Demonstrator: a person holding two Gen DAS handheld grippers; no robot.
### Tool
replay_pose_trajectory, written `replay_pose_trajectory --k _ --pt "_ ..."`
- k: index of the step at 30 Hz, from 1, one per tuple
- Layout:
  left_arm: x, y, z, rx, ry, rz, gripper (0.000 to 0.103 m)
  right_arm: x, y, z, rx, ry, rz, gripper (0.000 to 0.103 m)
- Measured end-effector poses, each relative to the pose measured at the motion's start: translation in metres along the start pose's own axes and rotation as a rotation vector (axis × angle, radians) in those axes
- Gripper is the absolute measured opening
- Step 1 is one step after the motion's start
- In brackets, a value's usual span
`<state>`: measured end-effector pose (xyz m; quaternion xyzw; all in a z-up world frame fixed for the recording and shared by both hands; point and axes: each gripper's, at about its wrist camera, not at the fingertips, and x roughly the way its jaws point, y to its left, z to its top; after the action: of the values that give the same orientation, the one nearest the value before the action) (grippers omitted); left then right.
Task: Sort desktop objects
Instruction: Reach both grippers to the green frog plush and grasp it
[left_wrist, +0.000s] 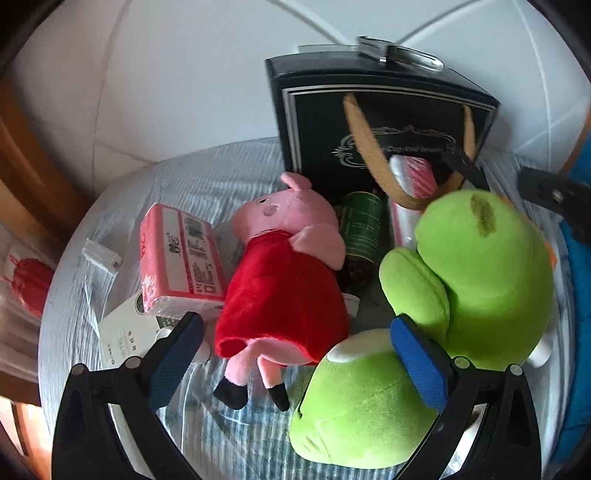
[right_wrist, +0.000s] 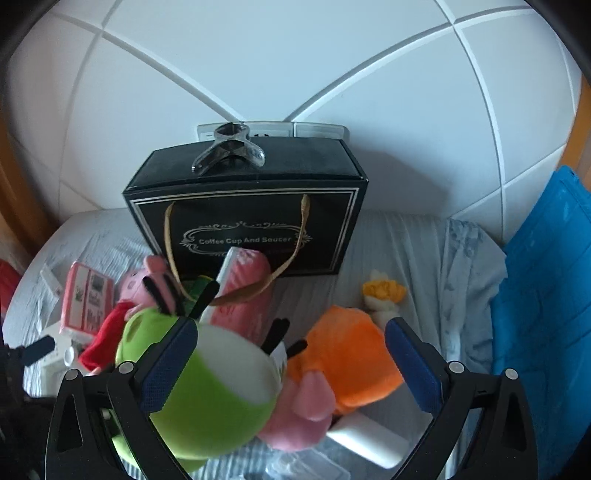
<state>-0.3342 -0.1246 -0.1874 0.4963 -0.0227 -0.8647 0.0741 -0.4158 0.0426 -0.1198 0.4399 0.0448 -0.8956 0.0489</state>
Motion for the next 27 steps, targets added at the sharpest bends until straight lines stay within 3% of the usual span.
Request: replay_pose_trajectory --k 3,7,13,19,24,27 --pt "-0.014 -0.013 -0.023 0.061 -0.021 -0.052 0.103 0.009 -0.002 -0.020 -0.036 0.069 0.019 0.103" --pt "-0.027 -0.017 -0.059 0.068 0.024 -0.176 0.103 -0.023 -0.029 -0.075 0.026 0.063 0.040 0.103" --pt "-0.047 -0.031 -0.105 0.048 0.058 -0.182 0.103 -0.064 -0.058 -0.151 0.041 0.144 0.024 0.103" --pt "-0.046 -0.038 -0.143 0.006 0.094 -0.163 0.103 -0.079 -0.070 -0.195 0.084 0.206 0.069 0.103" --pt "-0.045 -0.033 -0.160 -0.100 0.108 -0.179 0.103 -0.102 -0.071 -0.204 0.078 0.145 0.109 0.103" --pt "-0.046 -0.036 -0.167 -0.106 0.096 -0.173 0.103 -0.114 -0.060 -0.201 0.035 0.102 0.150 0.103"
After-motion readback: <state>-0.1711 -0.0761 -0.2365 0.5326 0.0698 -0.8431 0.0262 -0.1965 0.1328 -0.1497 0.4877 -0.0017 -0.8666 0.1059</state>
